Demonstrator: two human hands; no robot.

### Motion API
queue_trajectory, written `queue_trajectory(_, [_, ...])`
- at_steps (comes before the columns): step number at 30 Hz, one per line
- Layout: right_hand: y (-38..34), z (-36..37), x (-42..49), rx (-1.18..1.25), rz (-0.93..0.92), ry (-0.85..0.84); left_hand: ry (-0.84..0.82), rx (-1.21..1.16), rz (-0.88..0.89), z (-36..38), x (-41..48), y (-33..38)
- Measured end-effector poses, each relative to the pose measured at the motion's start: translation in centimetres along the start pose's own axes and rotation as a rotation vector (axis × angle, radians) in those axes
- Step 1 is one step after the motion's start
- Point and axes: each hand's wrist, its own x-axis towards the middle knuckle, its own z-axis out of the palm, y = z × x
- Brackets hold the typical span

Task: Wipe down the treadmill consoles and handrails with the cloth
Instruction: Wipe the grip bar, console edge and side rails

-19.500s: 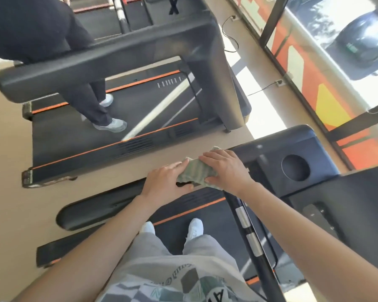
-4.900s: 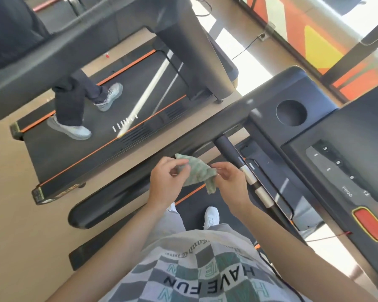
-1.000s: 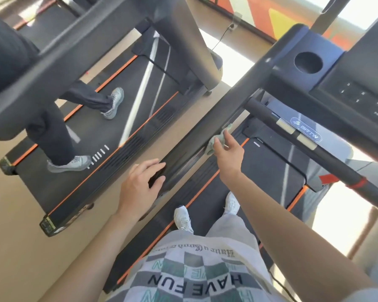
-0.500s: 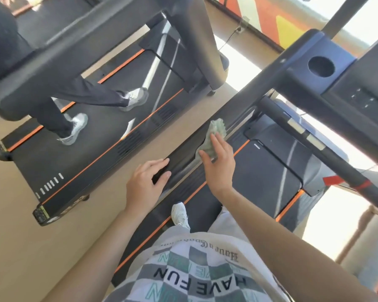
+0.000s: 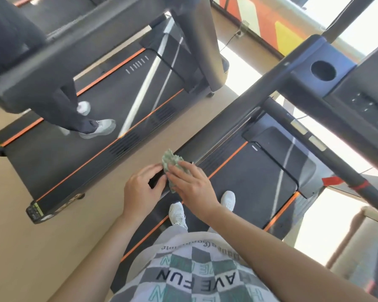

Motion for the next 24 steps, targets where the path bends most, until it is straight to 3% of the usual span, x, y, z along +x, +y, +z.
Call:
queue_trajectory(3, [1.5, -0.5, -0.1, 0.002, -0.02, -0.01, 0.012, 0.008, -0.04, -0.1, -0.5, 0.0])
queue_trajectory(5, [3.9, -1.3, 0.2, -0.015, 0.072, 0.036, 0.014, 0.01, -0.062, -0.2, -0.4, 0.2])
queue_trajectory(8, [7.8, -2.9, 0.8, 0.064, 0.457, 0.137, 0.004, 0.012, -0.076, -0.4, -0.2, 0.4])
queue_trajectory(11, [9.2, -4.1, 1.7, 0.355, 0.873, 0.176, 0.008, -0.001, -0.092, -0.4, -0.1, 0.4])
queue_trajectory(13, [8.2, -4.1, 2.1, 0.54, 1.045, 0.238, 0.005, -0.003, -0.089, -0.5, 0.1, 0.3])
queue_trajectory(17, [3.4, -2.8, 1.3, 0.672, 1.201, 0.217, -0.057, -0.018, -0.096, -1.1, 0.4, 0.2])
queue_trajectory(24, [-4.7, 1.0, -1.6, 0.903, 1.29, 0.065, -0.276, -0.049, -0.148, -2.7, 1.9, 0.1])
